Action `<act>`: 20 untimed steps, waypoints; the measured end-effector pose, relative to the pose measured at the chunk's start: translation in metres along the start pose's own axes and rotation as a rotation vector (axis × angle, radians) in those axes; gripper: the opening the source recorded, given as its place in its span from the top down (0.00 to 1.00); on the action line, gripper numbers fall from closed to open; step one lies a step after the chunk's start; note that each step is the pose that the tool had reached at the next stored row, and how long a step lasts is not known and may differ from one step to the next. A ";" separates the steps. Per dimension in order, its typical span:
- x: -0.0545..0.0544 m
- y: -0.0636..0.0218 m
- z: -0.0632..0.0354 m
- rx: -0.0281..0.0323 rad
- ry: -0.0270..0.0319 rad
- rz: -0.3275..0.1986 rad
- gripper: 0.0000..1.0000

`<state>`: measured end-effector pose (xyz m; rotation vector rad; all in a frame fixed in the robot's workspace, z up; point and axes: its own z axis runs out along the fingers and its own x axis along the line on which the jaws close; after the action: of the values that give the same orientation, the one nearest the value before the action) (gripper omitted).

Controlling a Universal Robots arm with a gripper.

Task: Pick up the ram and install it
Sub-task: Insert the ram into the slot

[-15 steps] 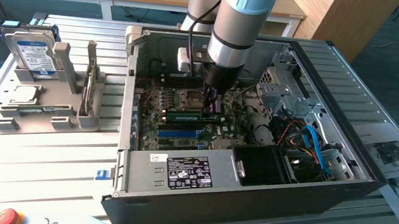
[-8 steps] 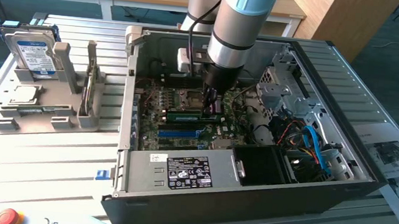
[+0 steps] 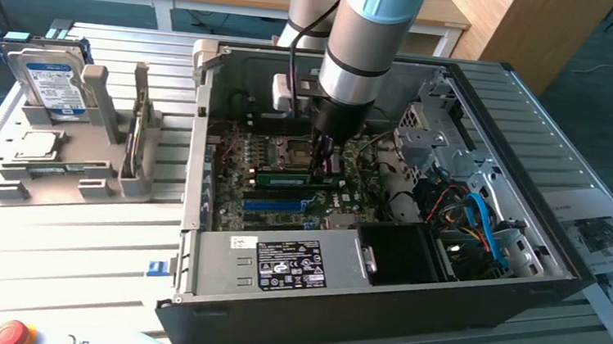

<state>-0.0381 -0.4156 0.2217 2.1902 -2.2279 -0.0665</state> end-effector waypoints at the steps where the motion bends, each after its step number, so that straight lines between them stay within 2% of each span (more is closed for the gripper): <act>1: 0.000 0.0000 0.0000 0.0000 0.0000 0.000 0.75; 8: 0.000 0.0000 -0.0004 0.0000 0.0000 0.000 0.75; 11: 0.000 0.0002 -0.0040 0.0000 0.0001 0.000 0.75; 15: 0.000 0.0005 -0.0149 0.0000 0.0000 0.000 0.75; 20: -0.001 0.0012 -0.0338 0.0000 0.0000 0.000 0.75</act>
<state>-0.0378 -0.4156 0.2555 2.1902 -2.2279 -0.0664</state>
